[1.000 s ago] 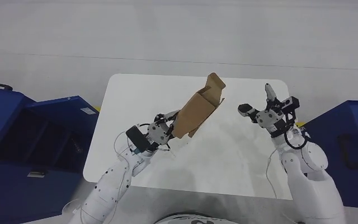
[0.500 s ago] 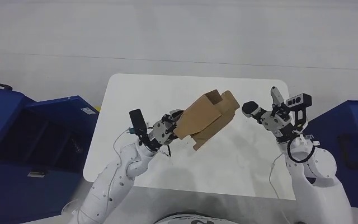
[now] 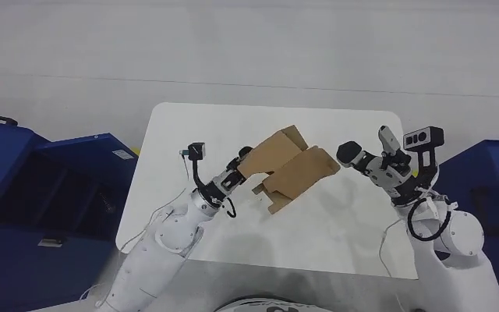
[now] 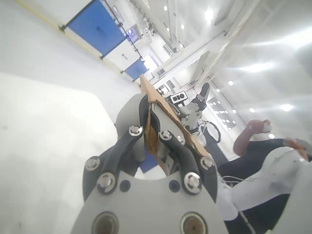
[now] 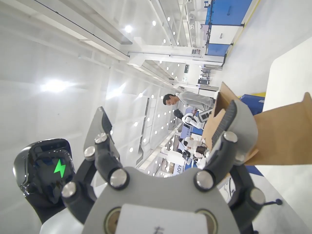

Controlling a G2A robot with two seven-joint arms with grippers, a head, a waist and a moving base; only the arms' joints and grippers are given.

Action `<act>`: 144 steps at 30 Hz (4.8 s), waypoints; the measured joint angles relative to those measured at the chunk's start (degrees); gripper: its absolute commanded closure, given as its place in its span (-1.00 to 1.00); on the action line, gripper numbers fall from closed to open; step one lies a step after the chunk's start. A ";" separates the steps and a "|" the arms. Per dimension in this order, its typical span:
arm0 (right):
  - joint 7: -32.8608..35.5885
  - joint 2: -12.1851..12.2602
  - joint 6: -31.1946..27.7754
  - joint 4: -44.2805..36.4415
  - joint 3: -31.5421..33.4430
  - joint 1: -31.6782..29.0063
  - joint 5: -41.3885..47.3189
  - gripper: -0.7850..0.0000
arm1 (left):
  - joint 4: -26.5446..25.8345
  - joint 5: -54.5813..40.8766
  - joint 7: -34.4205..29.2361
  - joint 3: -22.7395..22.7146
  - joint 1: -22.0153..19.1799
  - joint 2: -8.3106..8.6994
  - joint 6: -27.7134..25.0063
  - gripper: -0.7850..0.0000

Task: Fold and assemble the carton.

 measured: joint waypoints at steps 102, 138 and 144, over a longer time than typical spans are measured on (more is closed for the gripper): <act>17.57 3.66 23.89 -2.33 -2.69 1.07 0.64 0.55 | -0.69 -38.99 -34.34 0.23 -3.29 2.36 48.09 1.00; 18.76 5.56 27.45 -0.40 -4.31 3.23 -5.38 1.00 | -0.80 -31.62 -34.08 3.35 -3.90 3.29 47.81 0.39; 14.45 5.33 21.94 -0.38 -4.02 3.11 -4.39 1.00 | -0.85 -33.81 -32.83 2.16 -3.27 3.38 46.57 -1.00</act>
